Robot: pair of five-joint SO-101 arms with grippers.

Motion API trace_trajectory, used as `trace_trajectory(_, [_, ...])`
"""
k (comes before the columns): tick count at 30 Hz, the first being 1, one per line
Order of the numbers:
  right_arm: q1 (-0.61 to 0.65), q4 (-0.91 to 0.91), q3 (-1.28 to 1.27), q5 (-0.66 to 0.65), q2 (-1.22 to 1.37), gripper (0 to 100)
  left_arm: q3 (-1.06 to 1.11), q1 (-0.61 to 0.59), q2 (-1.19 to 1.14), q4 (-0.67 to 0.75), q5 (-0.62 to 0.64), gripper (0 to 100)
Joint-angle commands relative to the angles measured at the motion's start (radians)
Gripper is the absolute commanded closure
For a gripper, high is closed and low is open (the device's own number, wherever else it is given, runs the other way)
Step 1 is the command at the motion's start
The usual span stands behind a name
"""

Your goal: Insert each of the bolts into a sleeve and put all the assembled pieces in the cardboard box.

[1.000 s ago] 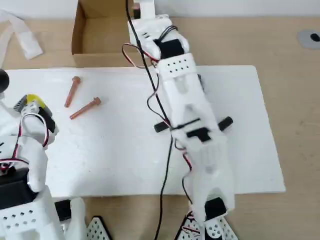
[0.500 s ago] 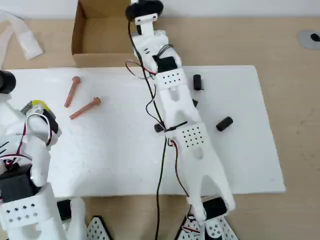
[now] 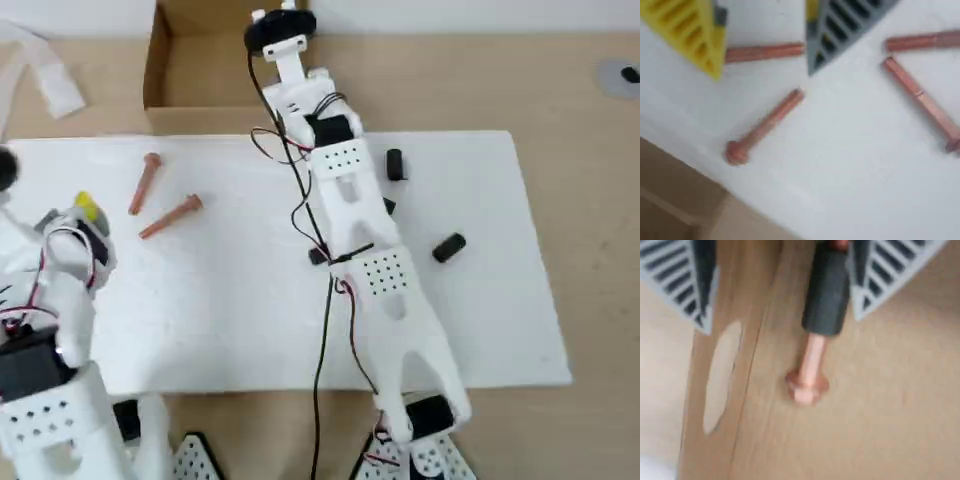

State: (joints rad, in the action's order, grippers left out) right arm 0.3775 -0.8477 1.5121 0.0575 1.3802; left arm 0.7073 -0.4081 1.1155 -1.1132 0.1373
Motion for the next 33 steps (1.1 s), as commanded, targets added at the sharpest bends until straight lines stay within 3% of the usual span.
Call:
trace_trajectory(1, [-0.019, -0.087, 0.094, -0.005, -0.081, 78.0, -0.012, -0.135, -0.079, -0.002, 0.032, 87])
trace_trajectory(8, [-0.018, -0.233, 0.154, -0.003, -0.168, 78.0, -0.221, -0.267, -0.469, -0.161, 0.035, 87])
trace_trajectory(12, [-0.016, -0.313, 0.154, -0.003, -0.231, 78.0, -0.374, -0.341, -0.690, -0.153, 0.137, 87])
trace_trajectory(18, [-0.015, -0.407, 0.154, -0.003, -0.277, 77.8, -0.511, -0.348, -0.877, -0.175, 0.170, 88])
trace_trajectory(33, [-0.016, -0.465, 0.154, -0.003, -0.288, 77.8, -0.583, -0.333, -1.168, -0.091, 0.276, 87])
